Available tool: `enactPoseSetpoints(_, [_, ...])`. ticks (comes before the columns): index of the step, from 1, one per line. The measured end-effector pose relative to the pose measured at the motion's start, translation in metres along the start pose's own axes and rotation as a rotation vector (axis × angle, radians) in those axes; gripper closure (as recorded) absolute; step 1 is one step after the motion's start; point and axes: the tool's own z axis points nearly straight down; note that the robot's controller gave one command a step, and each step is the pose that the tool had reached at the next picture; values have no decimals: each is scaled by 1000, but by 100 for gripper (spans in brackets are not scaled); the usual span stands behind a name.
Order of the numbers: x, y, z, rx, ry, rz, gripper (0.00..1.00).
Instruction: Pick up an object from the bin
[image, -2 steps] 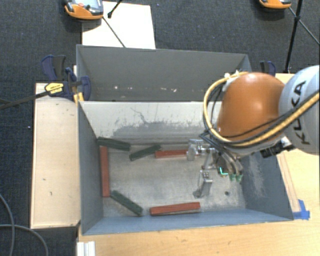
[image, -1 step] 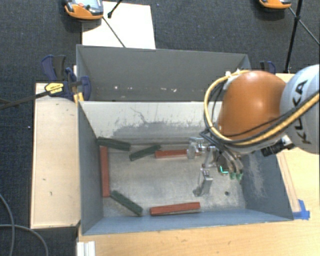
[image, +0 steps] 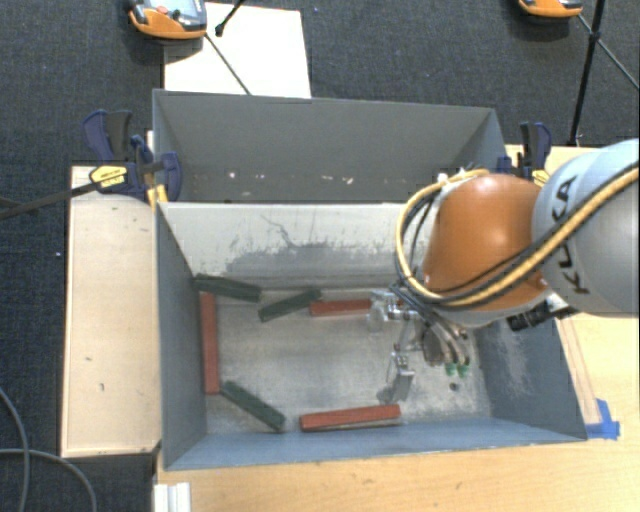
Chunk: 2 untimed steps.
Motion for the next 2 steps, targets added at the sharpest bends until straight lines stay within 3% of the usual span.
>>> enactPoseSetpoints(1, [-1, 10, 67, 0, 2, -21, 0])
enactPoseSetpoints(2, [7, -31, 87, -2, 11, -140, 0])
